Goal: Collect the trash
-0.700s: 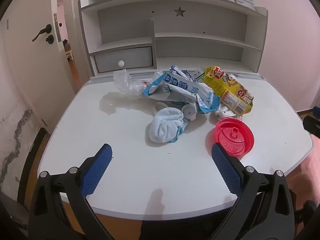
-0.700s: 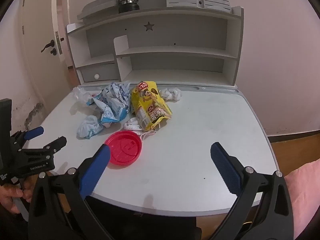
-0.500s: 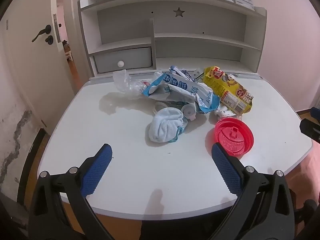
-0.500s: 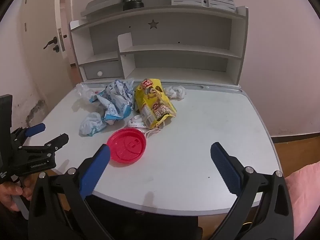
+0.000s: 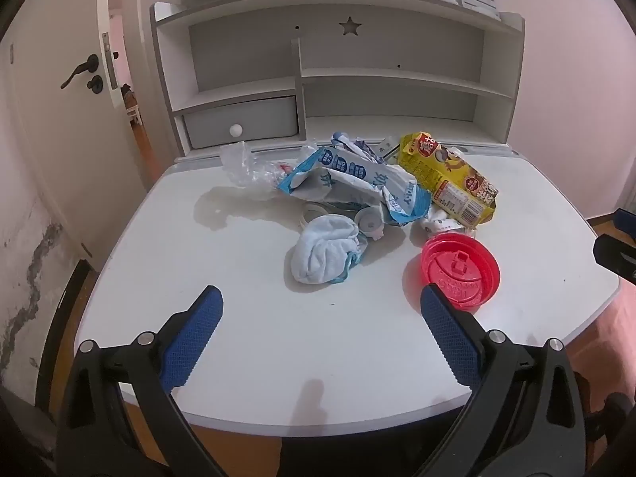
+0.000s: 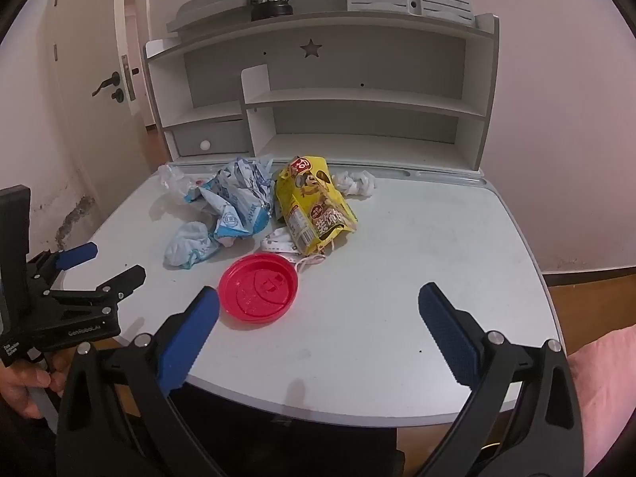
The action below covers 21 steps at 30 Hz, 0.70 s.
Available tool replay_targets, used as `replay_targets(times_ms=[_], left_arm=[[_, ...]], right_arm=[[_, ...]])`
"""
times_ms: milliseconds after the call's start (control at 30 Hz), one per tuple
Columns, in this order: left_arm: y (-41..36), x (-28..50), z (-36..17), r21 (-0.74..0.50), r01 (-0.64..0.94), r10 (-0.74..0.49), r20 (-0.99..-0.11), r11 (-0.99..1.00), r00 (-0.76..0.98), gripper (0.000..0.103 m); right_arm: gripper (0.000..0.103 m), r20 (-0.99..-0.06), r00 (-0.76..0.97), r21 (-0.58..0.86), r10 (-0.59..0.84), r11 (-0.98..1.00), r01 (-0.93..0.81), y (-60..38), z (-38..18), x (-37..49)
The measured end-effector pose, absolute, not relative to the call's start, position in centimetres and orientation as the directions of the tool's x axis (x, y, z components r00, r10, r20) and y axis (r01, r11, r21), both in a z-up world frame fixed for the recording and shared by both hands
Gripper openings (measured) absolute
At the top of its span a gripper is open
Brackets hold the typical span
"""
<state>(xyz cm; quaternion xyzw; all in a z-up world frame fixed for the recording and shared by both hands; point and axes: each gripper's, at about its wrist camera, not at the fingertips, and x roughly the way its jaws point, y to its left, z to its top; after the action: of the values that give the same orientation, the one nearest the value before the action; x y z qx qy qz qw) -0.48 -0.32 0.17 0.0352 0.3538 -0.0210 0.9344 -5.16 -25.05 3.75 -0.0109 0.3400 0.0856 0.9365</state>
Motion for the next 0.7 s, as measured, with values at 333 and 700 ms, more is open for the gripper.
replay_targets(times_ms=[333, 700], left_arm=[[-0.27, -0.46, 0.06, 0.047, 0.061, -0.015, -0.660, 0.997, 0.751, 0.097], [-0.28, -0.44, 0.01, 0.047, 0.061, -0.015, -0.661, 0.997, 0.751, 0.097]], right_arm=[[0.097, -0.638, 0.754, 0.039, 0.156, 0.985, -0.170, -24.96, 3.62, -5.21], [0.097, -0.635, 0.757, 0.036, 0.158, 0.984, -0.175, -24.73, 3.64, -5.36]])
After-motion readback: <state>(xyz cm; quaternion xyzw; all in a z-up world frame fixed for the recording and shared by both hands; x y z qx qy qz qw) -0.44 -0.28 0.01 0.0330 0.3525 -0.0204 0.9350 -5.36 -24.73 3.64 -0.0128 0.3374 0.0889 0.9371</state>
